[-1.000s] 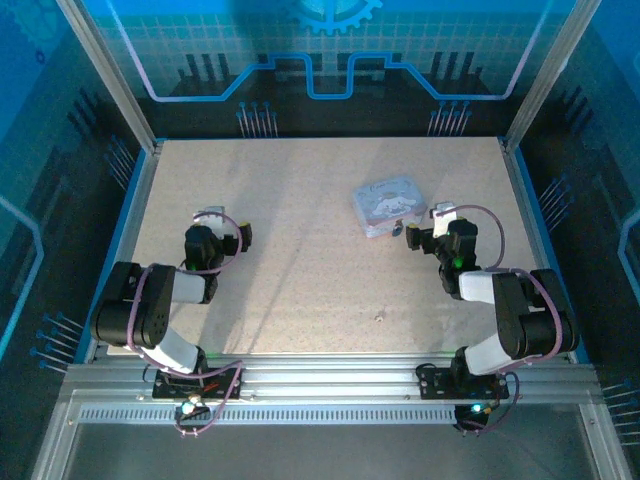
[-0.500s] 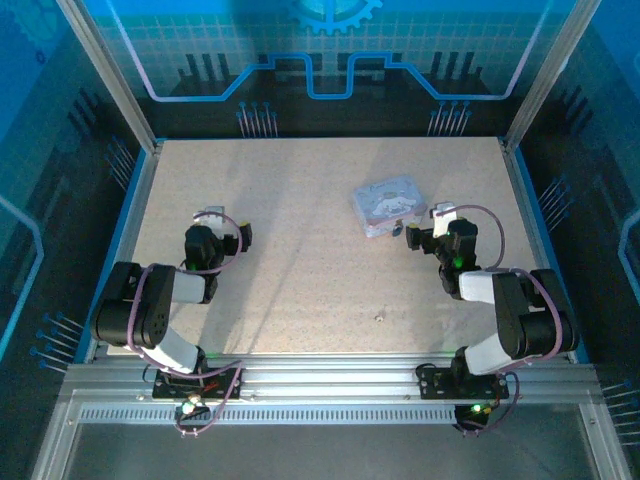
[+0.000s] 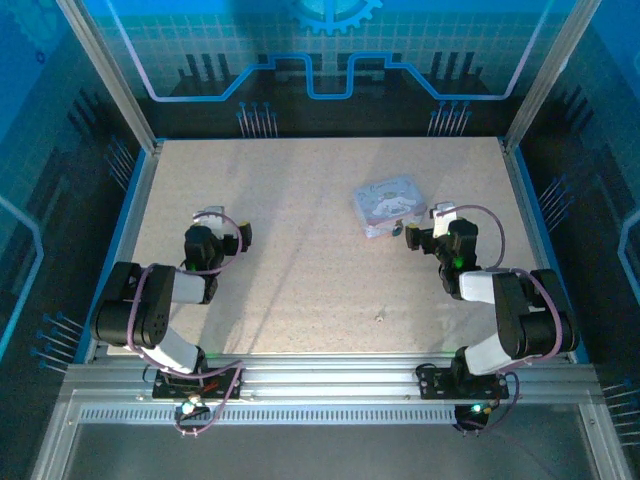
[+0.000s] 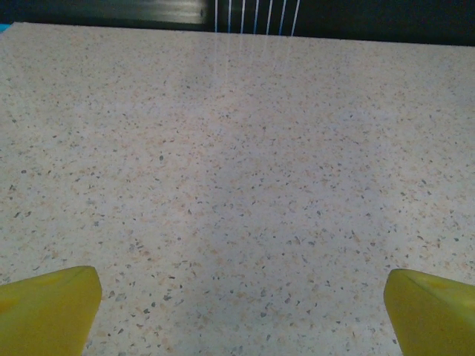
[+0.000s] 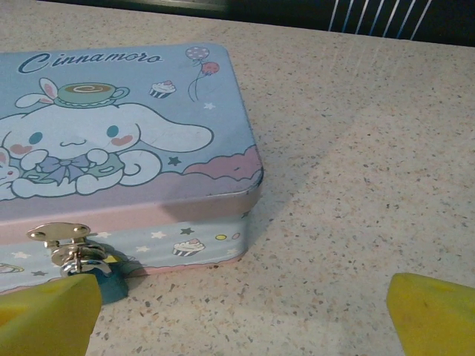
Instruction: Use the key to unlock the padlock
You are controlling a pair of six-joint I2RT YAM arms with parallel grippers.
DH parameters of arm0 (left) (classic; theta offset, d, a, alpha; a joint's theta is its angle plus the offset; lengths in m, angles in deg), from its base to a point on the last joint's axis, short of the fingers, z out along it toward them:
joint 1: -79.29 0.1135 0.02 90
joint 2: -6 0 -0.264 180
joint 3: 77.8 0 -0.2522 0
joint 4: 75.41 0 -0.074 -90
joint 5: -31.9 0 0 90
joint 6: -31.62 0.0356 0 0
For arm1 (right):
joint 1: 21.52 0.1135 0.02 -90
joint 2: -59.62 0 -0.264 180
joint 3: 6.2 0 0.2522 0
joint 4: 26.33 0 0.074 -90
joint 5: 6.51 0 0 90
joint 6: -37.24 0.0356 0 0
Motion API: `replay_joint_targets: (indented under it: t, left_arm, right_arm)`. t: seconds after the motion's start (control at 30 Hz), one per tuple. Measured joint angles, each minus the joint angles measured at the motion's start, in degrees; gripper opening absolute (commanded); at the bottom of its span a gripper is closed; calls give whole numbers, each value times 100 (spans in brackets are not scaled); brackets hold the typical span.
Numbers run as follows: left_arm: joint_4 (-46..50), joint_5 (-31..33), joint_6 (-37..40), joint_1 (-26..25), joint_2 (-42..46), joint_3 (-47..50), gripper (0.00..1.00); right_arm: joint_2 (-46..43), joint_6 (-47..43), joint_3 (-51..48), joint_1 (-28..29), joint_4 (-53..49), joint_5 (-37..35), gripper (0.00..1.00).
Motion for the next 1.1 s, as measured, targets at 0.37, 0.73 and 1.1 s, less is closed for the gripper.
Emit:
replay_joint_targets:
  t: [0.37, 0.73, 1.1]
  left_arm:
    - [804, 107, -57, -28, 1569, 129, 99]
    - [3200, -221, -1744, -37, 2361, -1447, 99]
    - [4503, -1191, -3202, -710, 1526, -2457, 99]
  right_arm:
    - [-1333, 232, 498, -74, -1598, 151, 100]
    - [-1394, 874, 1432, -352, -3016, 1119, 100]
    - [-181, 1600, 2618, -667, -3458, 2181, 100]
